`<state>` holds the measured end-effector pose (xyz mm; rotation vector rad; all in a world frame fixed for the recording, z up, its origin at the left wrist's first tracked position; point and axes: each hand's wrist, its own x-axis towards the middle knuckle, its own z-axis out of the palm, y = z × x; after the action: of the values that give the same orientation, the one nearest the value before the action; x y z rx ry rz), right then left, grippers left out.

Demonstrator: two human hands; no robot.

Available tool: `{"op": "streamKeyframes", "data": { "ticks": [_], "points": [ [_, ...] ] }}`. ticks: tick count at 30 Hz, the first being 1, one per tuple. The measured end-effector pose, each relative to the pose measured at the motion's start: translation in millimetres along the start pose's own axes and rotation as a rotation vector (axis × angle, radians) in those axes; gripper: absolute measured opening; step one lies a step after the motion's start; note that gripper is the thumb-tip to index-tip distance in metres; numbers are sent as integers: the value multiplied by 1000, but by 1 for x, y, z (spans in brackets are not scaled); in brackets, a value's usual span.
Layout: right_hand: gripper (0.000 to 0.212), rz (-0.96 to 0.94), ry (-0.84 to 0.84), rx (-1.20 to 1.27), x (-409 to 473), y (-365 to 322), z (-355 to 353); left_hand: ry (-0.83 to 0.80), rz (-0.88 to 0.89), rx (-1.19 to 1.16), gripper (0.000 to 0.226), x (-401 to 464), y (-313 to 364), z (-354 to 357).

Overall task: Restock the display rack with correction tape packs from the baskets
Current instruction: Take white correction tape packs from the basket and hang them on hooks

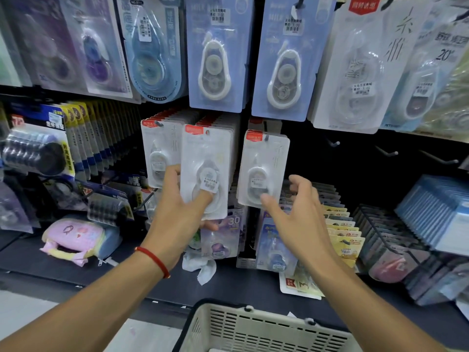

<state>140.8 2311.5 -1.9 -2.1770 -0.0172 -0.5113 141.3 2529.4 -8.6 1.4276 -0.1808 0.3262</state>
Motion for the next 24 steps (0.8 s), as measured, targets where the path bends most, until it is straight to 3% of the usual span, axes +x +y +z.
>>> {"op": "streamKeyframes", "data": {
  "ticks": [2, 5, 7, 14, 21, 24],
  "points": [
    [51, -66, -42, -17, -2, 0, 1, -72, -23, -16, 40, -2, 0, 4],
    [25, -89, -230, 223, -5, -5, 4, -213, -78, -64, 49, -8, -1, 11],
    [19, -68, -252, 354, -6, -7, 7, -279, -103, -71, 52, -11, -2, 17],
    [18, 13, -56, 505, -3, -10, 4, -246, -116, 11, 62, -13, 0, 23],
    [20, -63, -53, 573, 4, -10, -6, -262, -69, 15, 62, -13, 2, 23],
    [34, -57, 4, 342, 8, -1, -3, -209, -32, 148, 56, -11, 0, 23]
  ]
}}
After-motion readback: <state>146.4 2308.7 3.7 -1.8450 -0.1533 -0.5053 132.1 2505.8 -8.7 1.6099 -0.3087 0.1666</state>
